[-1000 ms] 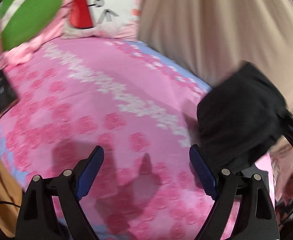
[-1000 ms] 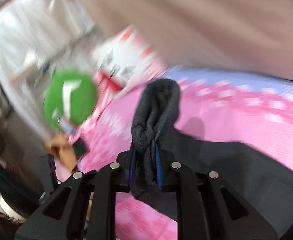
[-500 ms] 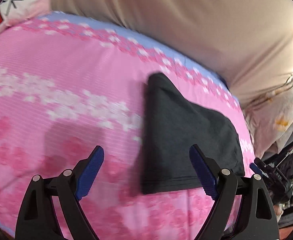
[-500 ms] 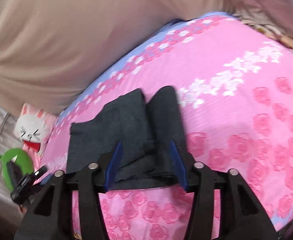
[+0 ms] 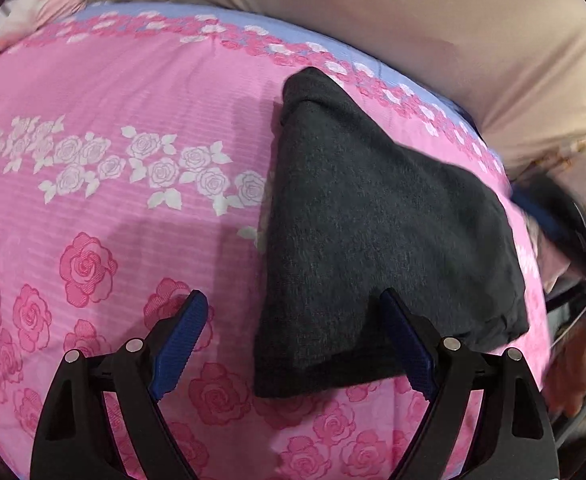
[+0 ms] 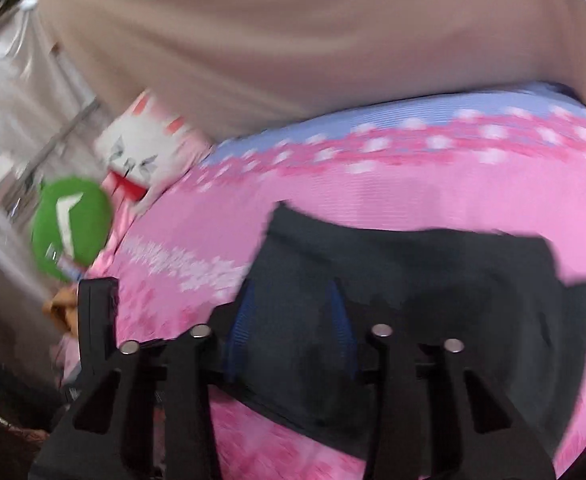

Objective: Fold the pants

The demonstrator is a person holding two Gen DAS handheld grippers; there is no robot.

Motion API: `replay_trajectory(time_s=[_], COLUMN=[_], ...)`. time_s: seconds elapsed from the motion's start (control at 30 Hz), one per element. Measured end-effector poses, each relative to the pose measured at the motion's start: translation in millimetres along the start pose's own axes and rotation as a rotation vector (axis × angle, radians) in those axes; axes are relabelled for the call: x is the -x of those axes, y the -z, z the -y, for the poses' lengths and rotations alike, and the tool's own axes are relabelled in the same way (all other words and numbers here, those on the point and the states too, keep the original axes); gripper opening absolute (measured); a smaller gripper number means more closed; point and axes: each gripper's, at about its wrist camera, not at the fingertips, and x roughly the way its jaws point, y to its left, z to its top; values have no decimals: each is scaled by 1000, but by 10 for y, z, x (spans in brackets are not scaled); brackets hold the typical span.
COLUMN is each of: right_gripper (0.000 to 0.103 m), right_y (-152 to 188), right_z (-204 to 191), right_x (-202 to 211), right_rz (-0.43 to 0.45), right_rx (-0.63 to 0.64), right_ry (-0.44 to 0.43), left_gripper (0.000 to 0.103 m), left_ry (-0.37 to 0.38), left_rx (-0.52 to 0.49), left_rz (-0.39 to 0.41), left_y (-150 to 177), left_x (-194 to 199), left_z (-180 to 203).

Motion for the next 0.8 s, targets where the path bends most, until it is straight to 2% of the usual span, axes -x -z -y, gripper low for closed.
replay_trajectory(time_s=[0.03,0.13,0.2,0.23,0.27,0.3,0.33,0.37,0.43,0.47,0.53,0.6,0.67,0.73,0.8], right_gripper=[13,12,12,9,0,0,0,0,0,4,4,4,4,4,4], right_y=[-79,-300,-455,-519,-573,-641,-685,-708,-679,-626,-541,-494,-498,-514,-554], right_z=[-98,-228,-210,-169,-92,0,59,60,-25,-35,32,52,-60,-148,-157], right_x=[-209,-793,-1262,-1463,-1652,-1768,-1762,-1631,-1324,-1079,-796,-708,-805,-1070,-1441], right_rz=[-35,-142,-210,-230,-247,-248,-241,-191,-86,-15,30,10,-34,-112,-163], right_rx=[35,82,112,115,111,61,8,-11,21,24,-15,-26,38,81,100], right_ry=[7,-8,60,107,145,109,93,96,132,162,132,88,111,94,143], left_gripper=[83,83,83,83,83,83,83,84,84,84,84,84,84,84,84], left_ry=[7,42,58,62,62,62,62,63,82,95,129,146,137,127,134], left_rx=[-17,-43,-54,-60,-64,-68,-76,-81,-75,-68,-43,-28,-29,-21,3], left_rz=[-1,1,3,5,6,7,8,9,15,18,25,32,34,34,26], left_y=[5,31,39,44,42,45,49,49,61,71,67,54,52,61,79], left_x=[-8,25,27,28,21,21,22,19,39,55,68,65,60,67,93], left_z=[-5,-51,-68,-68,-57,-54,-51,-49,-76,-99,-156,-178,-159,-138,-148])
